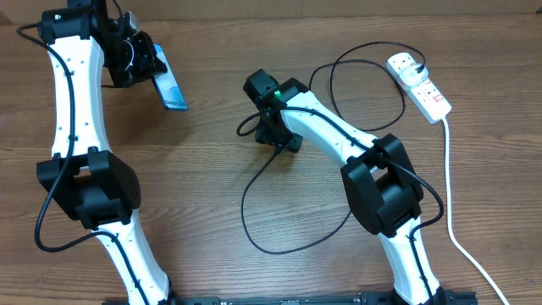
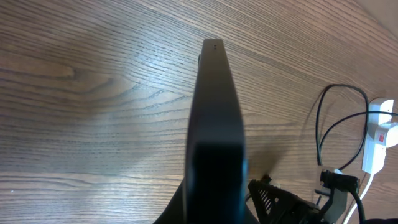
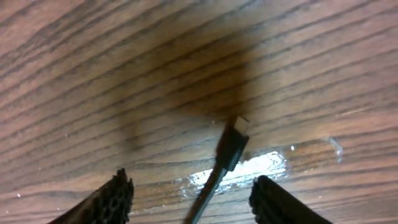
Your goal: Plug charger to phone and switch on socket
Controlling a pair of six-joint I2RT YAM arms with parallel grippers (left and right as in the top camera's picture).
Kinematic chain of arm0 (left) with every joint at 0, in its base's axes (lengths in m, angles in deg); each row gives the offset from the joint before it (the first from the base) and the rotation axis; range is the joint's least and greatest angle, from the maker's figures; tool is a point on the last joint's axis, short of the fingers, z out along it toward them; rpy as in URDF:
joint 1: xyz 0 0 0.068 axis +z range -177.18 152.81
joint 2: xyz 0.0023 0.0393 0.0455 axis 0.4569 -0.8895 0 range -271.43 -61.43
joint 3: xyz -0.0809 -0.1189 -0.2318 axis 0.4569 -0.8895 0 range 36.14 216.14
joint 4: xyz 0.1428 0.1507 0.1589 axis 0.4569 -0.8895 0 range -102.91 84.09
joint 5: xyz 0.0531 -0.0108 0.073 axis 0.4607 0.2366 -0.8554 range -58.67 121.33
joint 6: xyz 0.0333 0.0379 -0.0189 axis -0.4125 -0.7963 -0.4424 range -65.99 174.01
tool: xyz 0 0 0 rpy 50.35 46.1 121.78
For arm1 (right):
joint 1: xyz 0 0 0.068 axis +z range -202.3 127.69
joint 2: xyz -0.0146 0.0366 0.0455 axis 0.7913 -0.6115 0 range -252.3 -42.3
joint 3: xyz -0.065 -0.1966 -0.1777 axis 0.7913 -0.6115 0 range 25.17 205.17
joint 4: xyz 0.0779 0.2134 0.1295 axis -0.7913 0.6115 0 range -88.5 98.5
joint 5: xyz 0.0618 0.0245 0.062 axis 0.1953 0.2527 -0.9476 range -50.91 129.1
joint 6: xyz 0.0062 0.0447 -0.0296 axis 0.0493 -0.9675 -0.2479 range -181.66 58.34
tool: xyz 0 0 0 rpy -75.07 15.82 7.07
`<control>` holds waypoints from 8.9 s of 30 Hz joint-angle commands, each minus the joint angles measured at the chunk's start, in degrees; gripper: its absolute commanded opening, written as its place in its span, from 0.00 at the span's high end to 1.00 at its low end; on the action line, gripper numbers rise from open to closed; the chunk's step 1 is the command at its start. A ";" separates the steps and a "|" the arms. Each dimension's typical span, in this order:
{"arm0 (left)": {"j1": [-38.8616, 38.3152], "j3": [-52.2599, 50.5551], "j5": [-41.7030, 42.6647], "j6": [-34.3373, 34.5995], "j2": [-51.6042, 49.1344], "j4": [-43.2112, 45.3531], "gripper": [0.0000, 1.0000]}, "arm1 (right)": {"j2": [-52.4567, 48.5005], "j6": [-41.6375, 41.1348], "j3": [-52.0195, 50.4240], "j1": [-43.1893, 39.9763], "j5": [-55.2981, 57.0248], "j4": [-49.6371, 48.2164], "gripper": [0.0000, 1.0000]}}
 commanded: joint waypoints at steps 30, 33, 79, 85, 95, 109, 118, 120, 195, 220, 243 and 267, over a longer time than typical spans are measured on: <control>-1.03 0.44 0.28 -1.97 -0.39 -0.33 0.96 | -2.45 -11.74 0.20 -1.68 -3.21 2.58 0.61; -1.03 0.46 0.31 -1.97 -0.39 -0.31 0.96 | -2.71 -11.78 0.17 -1.03 -3.26 2.58 0.61; 0.37 0.48 66.93 -16.37 -0.39 6.36 0.96 | 22.03 39.76 8.13 -3.43 -43.34 3.67 0.96; -0.61 0.48 66.97 -12.63 -0.39 6.32 0.96 | 25.27 42.75 8.02 -2.05 -46.73 4.46 0.96; -2.71 0.48 66.99 -12.46 -0.39 6.34 0.96 | 25.05 38.62 0.42 -1.18 -47.80 -3.93 0.96; -3.39 0.48 66.99 -13.66 -0.37 6.29 0.96 | 24.85 35.82 -2.32 -3.02 -50.27 -9.60 0.96; -4.55 0.48 66.99 -13.99 -0.37 6.19 0.96 | 24.85 35.82 -2.32 -5.60 -54.88 -10.86 0.96; -4.70 0.48 66.99 -13.99 -0.37 5.95 0.96 | 24.85 35.74 -2.32 -5.40 -54.93 -11.06 0.96; -7.10 0.48 66.97 -12.50 -0.37 8.28 0.96 | 24.85 32.81 -2.34 -6.34 -52.04 -10.08 0.96; -7.08 0.48 66.99 -13.86 -0.39 8.28 0.96 | 24.85 31.76 -2.32 -6.36 -50.60 -11.41 0.96; -7.10 0.48 66.95 -13.94 -0.39 9.38 0.96 | 24.85 32.87 -2.34 -7.26 -54.66 -8.61 0.96; -6.84 0.48 66.97 -12.28 -0.39 9.25 0.96 | 24.85 33.27 -2.32 -6.67 -54.66 -10.62 0.96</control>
